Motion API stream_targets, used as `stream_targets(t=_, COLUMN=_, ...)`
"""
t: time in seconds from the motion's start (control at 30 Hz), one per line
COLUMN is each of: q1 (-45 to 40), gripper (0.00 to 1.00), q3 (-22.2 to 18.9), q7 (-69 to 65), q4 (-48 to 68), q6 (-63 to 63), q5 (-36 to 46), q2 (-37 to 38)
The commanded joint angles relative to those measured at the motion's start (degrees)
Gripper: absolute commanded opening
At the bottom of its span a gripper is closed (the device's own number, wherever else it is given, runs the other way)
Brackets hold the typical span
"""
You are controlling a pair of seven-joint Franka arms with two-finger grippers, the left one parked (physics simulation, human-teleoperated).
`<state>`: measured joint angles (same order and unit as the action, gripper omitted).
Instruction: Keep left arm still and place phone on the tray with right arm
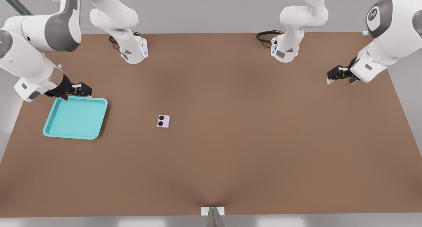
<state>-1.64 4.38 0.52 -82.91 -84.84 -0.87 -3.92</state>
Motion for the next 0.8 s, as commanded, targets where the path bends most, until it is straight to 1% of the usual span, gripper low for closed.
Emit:
stream_targets(t=0.0, q1=-0.82, gripper=1.0, q3=0.02, q7=0.8, q4=0.02, q6=-1.2, q5=-0.01, q2=-0.12)
stream_targets(t=0.07, q1=-0.56, gripper=1.0, q3=2.12, q7=1.33, q4=0.2, q6=-1.64, q5=0.08, q2=-3.54)
stream_targets(t=0.1, q1=-0.12, gripper=1.0, q3=3.36, q7=1.42, q4=-0.06, q6=-3.74, q5=-0.36, q2=-5.13)
stream_targets(t=0.17, q1=2.96, gripper=1.0, q3=3.53, q7=3.79, q4=-1.82, q6=-9.28, q5=-0.36, q2=-8.12)
stream_targets(t=0.27, q1=7.26, gripper=1.0, q3=3.71, q7=14.86, q4=-13.41, q6=-24.05, q5=-2.11, q2=-9.34)
stream_targets(t=0.33, q1=8.85, gripper=1.0, q3=3.71, q7=22.15, q4=-23.7, q6=-36.26, q5=-3.96, q2=-10.14)
stream_targets(t=0.4, q1=10.34, gripper=1.0, q3=3.8, q7=31.55, q4=-30.72, q6=-42.76, q5=-5.28, q2=-10.49)
stream_targets(t=0.43, q1=10.6, gripper=1.0, q3=3.88, q7=35.41, q4=-35.73, q6=-49.52, q5=-5.28, q2=-10.93)
stream_targets(t=0.5, q1=12.63, gripper=1.0, q3=4.32, q7=43.42, q4=-36.71, q6=-52.88, q5=-5.28, q2=-14.0)
stream_targets(t=0.57, q1=13.68, gripper=1.0, q3=4.41, q7=47.12, q4=-36.36, q6=-57.88, q5=-5.28, q2=-18.39)
stream_targets(t=0.63, q1=14.47, gripper=1.0, q3=4.41, q7=48.52, q4=-36.54, q6=-61.66, q5=-5.28, q2=-21.38)
stream_targets(t=0.7, q1=17.19, gripper=1.0, q3=4.41, q7=49.93, q4=-36.54, q6=-62.72, q5=-5.37, q2=-22.88)
stream_targets(t=0.77, q1=17.99, gripper=1.0, q3=4.41, q7=50.02, q4=-36.71, q6=-64.31, q5=-5.37, q2=-23.76)
